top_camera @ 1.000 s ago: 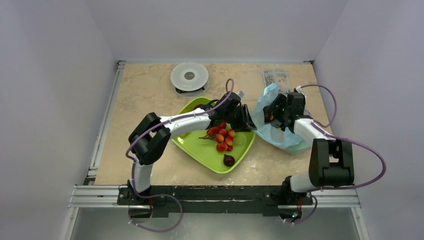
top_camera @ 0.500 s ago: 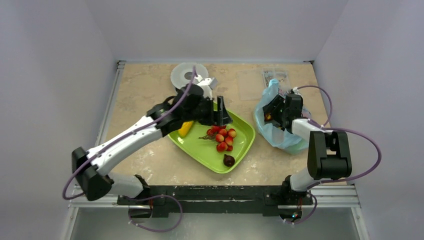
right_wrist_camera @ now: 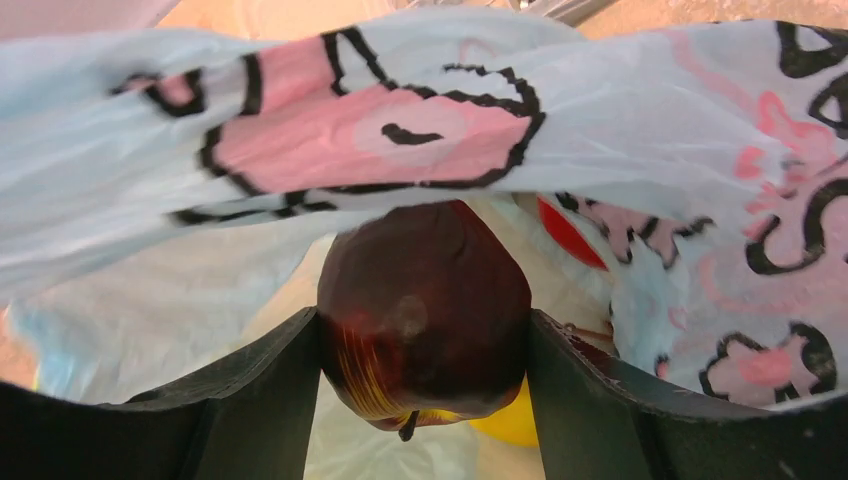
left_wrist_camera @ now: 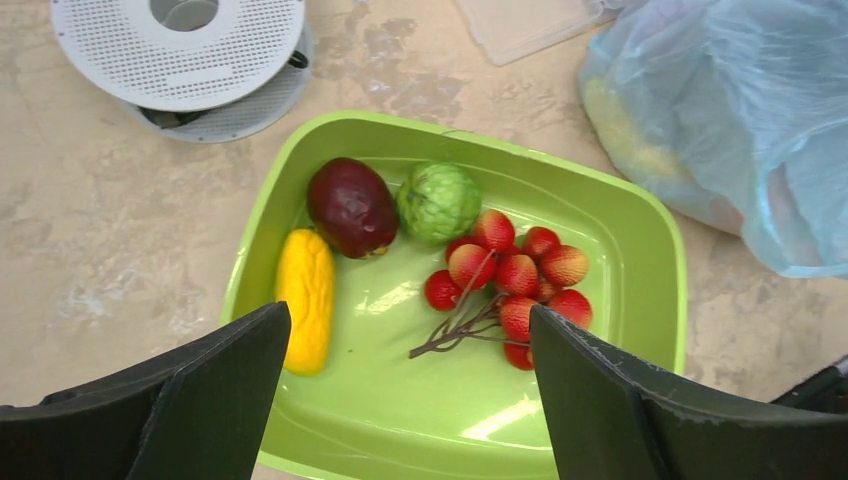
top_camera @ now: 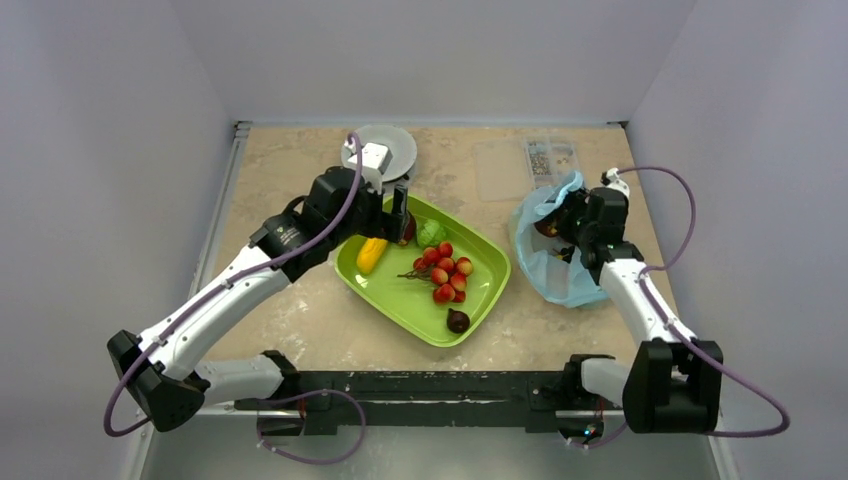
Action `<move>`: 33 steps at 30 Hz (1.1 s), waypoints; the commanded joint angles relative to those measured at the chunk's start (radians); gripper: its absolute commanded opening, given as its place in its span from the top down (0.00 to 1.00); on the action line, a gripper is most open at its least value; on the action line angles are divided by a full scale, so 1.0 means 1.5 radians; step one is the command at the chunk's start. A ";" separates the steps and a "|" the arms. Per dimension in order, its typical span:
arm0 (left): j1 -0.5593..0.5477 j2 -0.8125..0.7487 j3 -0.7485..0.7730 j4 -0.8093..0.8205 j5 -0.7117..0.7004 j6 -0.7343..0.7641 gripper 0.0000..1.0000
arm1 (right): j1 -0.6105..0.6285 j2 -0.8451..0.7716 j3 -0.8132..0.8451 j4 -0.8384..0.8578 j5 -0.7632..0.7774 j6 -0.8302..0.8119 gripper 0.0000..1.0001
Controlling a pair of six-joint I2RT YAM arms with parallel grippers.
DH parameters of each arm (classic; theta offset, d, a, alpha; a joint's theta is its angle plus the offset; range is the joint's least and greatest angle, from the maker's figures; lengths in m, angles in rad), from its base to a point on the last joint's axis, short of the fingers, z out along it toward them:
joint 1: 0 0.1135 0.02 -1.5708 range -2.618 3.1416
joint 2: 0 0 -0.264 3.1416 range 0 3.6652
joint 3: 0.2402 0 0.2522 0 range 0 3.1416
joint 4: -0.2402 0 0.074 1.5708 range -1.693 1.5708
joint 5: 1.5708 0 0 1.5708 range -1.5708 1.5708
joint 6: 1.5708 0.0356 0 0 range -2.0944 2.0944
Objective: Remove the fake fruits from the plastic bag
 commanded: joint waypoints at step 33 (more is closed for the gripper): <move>0.084 -0.091 -0.046 0.086 -0.086 0.108 0.00 | 0.418 -0.284 0.144 -0.411 -0.082 0.071 0.86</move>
